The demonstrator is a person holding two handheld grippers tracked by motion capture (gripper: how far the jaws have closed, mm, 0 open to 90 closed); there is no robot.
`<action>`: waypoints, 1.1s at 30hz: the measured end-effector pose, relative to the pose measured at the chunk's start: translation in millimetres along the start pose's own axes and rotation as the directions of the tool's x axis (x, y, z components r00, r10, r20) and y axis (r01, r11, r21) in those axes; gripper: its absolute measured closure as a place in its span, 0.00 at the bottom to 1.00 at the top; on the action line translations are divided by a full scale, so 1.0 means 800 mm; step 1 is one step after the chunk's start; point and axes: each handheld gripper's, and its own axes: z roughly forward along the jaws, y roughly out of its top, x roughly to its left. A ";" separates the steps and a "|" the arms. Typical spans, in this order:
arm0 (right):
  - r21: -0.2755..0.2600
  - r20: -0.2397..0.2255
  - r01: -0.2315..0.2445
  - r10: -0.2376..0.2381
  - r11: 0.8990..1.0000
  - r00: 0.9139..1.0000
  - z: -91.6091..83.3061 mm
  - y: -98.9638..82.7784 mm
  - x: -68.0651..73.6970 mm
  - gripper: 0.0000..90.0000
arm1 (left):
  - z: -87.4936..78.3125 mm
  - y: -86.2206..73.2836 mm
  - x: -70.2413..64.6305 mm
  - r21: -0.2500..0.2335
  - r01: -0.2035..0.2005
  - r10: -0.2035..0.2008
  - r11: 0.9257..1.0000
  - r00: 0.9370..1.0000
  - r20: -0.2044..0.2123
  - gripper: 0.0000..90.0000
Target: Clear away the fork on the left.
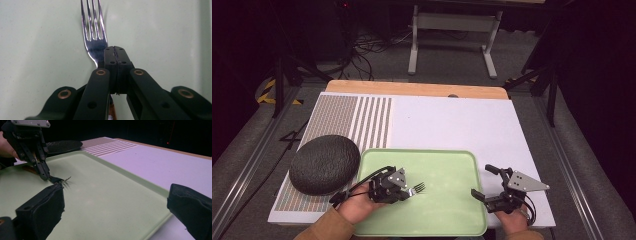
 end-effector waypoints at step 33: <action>0.001 0.001 -0.001 0.001 1.000 1.000 0.000 0.000 0.000 0.02 | -0.029 -0.047 0.034 -0.060 0.209 -0.216 0.976 0.964 -0.153 1.00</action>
